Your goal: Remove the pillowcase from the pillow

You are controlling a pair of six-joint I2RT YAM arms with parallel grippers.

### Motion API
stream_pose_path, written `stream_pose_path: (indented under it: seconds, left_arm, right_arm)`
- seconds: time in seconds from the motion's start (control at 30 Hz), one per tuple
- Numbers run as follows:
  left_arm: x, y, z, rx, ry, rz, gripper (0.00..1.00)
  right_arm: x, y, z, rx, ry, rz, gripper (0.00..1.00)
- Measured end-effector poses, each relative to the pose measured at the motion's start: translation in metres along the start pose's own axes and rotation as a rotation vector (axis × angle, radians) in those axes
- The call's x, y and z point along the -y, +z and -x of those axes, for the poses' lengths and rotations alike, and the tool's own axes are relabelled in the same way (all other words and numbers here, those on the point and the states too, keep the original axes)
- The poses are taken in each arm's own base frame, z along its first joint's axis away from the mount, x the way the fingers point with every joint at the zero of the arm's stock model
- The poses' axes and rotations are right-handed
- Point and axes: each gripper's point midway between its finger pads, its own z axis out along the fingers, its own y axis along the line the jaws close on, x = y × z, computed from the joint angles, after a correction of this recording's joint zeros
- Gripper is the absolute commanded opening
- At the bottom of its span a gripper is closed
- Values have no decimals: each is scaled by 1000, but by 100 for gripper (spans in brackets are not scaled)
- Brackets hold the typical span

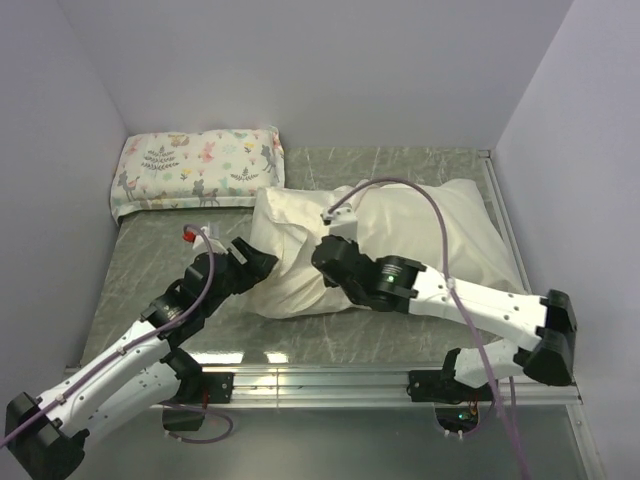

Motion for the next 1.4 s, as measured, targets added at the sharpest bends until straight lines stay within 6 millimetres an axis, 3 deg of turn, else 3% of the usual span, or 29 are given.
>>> stream_pose_path:
  seconds: [0.13,0.27,0.37,0.4,0.5,0.67,0.87,1.0,1.07,1.1,1.17,1.33,1.4]
  left_arm:
    - [8,5,-11,-57,25,-50,86]
    - [7,10,-29,-126,48,-84,84]
    - [1,13,-43,-170,55,-92,71]
    - [-1,14,-45,-177,56,-91,57]
    - [-11,16,-53,-196,49,-72,39]
    - [-28,10,-52,-150,-2,-42,34]
    - [-57,1,-47,-88,-49,47,35]
    - [-76,1,-50,-87,-55,125,21]
    - [-85,4,-56,-100,-58,153,13]
    - [-91,7,-61,-114,-58,165,5]
    - [-100,12,-74,-147,-61,182,0]
    - [-110,23,-99,-222,-64,173,1]
    - [-106,25,-103,-238,-58,150,4]
  right_arm:
    - [19,-19,-4,26,58,14,0]
    - [31,-22,-22,13,80,12,0]
    - [37,-16,-44,-23,73,0,0]
    - [38,-13,-51,-36,68,-4,0]
    - [42,-9,-66,-58,68,-15,0]
    - [46,-5,-81,-64,89,-12,0]
    - [47,-5,-82,-59,100,-9,0]
    - [50,-3,-85,-58,108,-16,0]
    - [54,-1,-88,-58,121,-15,0]
    - [56,-1,-89,-59,128,-11,0]
    - [56,-1,-91,-61,141,5,0]
    - [47,-3,-101,-94,135,69,0]
    - [42,-5,-102,-105,124,96,10]
